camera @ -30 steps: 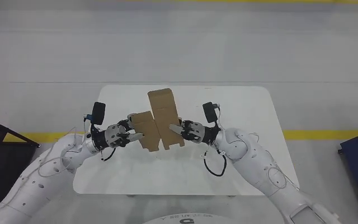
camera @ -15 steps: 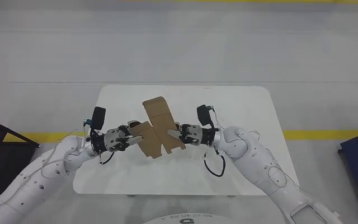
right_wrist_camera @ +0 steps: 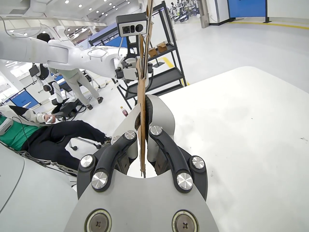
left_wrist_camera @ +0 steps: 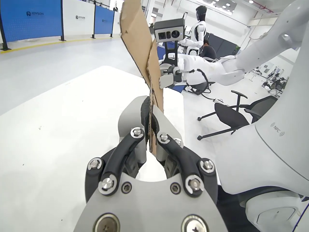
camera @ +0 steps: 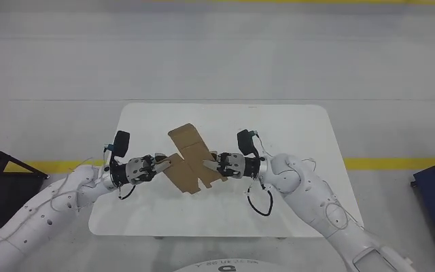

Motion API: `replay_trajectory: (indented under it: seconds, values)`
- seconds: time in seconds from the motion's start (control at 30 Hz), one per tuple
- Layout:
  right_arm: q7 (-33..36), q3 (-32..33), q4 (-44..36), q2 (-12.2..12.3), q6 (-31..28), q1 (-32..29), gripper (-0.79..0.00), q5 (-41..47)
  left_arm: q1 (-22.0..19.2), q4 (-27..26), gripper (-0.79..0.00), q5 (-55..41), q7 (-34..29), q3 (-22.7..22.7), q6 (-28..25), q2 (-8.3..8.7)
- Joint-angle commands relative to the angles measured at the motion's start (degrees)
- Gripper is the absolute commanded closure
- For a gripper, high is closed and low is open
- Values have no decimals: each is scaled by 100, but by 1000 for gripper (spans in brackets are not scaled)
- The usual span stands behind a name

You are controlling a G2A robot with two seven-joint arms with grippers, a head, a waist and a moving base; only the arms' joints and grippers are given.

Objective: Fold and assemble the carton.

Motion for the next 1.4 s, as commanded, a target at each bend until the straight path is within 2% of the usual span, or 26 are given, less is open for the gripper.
replay_trajectory:
  seconds: [0.0, 0.03, 0.07, 0.1, 0.27, 0.4, 0.6, 0.73, 0.9, 1.37]
  values:
    - [-51, 14, -13, -2, 9, -17, 0, -56, -79, -2, 0, -201, -239, 81, 0, 6]
    - [-86, 21, -17, -3, 12, -27, 0, -74, -109, -6, 0, -294, -311, 107, 0, 8]
    - [-146, 29, -22, -7, 7, -40, -305, -73, -133, 19, 0, -381, -374, 122, 0, 13]
    - [-189, 35, -21, -9, 1, -47, -785, -77, -159, 51, 0, -460, -420, 116, 0, 17]
    - [-348, 103, 4, -14, -11, -68, -785, -46, -181, 280, 0, -759, -341, -65, 0, 13]
    - [-657, 254, -2, -11, -8, -143, -785, 85, -92, 343, 0, -487, -111, -312, 176, -3]
    - [-1179, 268, -111, -91, 493, -156, -785, -76, 188, 9, 0, 371, -72, -555, 984, -11]
    - [-1336, 39, -92, -186, 929, -74, -785, -440, 340, -166, 0, 527, -101, -718, 1141, 0]
    - [-1417, -162, -9, -275, 1171, 40, -785, -655, 492, -305, 0, 582, -159, -939, 1150, 18]
    - [-1136, -442, -8, -360, 917, 65, -785, -936, 732, -616, 0, 331, -717, -1324, 1458, -65]
